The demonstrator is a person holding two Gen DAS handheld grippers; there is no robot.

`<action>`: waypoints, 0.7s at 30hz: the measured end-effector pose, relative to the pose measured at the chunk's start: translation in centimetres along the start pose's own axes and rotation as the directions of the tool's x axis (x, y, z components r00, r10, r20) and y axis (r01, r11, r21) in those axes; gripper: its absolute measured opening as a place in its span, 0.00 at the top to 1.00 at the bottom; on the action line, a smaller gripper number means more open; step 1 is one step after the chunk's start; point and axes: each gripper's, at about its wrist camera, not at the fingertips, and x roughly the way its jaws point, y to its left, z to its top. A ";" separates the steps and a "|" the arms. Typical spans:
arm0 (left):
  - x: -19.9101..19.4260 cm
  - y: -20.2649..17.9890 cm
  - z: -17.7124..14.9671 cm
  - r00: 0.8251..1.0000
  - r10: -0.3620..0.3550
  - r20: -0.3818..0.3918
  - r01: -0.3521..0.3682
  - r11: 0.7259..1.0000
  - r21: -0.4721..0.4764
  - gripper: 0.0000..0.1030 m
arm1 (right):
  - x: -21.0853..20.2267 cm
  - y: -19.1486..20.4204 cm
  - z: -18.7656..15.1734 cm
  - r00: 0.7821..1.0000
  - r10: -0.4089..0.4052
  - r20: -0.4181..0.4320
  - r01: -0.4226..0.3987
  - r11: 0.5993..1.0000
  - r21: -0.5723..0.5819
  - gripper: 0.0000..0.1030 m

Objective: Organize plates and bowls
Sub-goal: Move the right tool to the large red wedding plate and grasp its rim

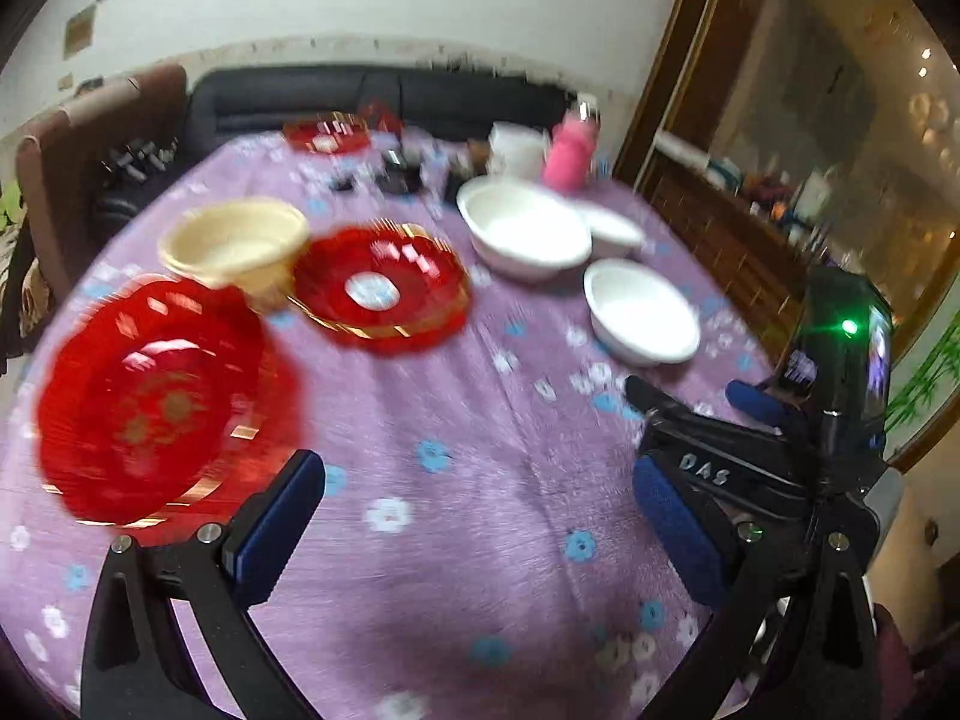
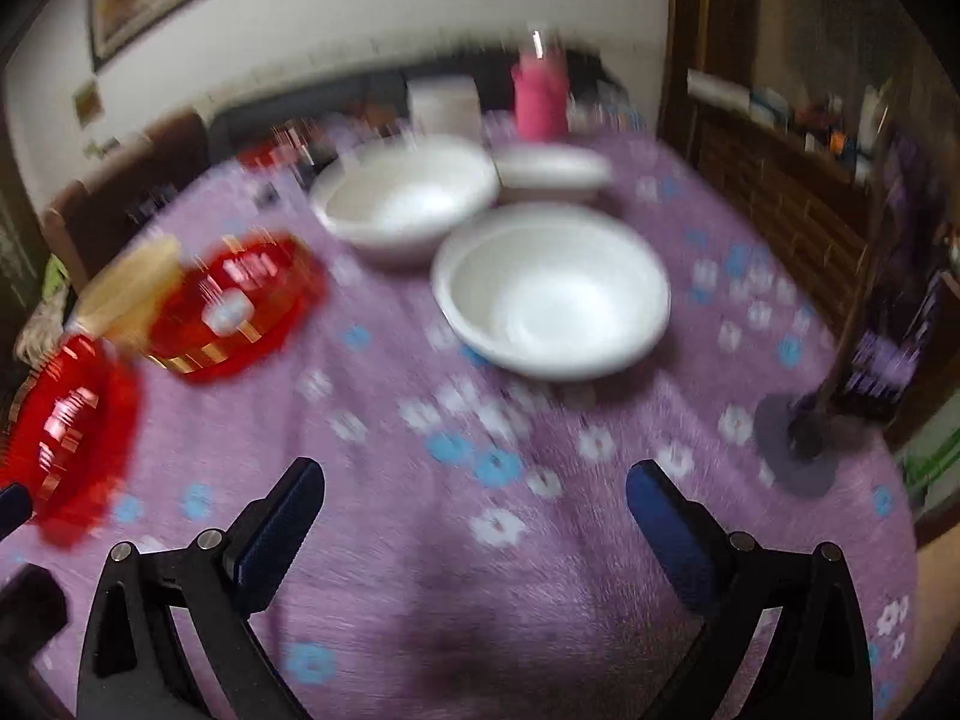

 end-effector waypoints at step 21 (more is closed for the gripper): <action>-9.0 28.1 -1.5 0.952 0.305 -0.008 -0.278 0.856 -0.435 0.00 | 3.9 17.1 0.9 0.911 0.372 -0.178 -0.385 0.922 -0.039 0.12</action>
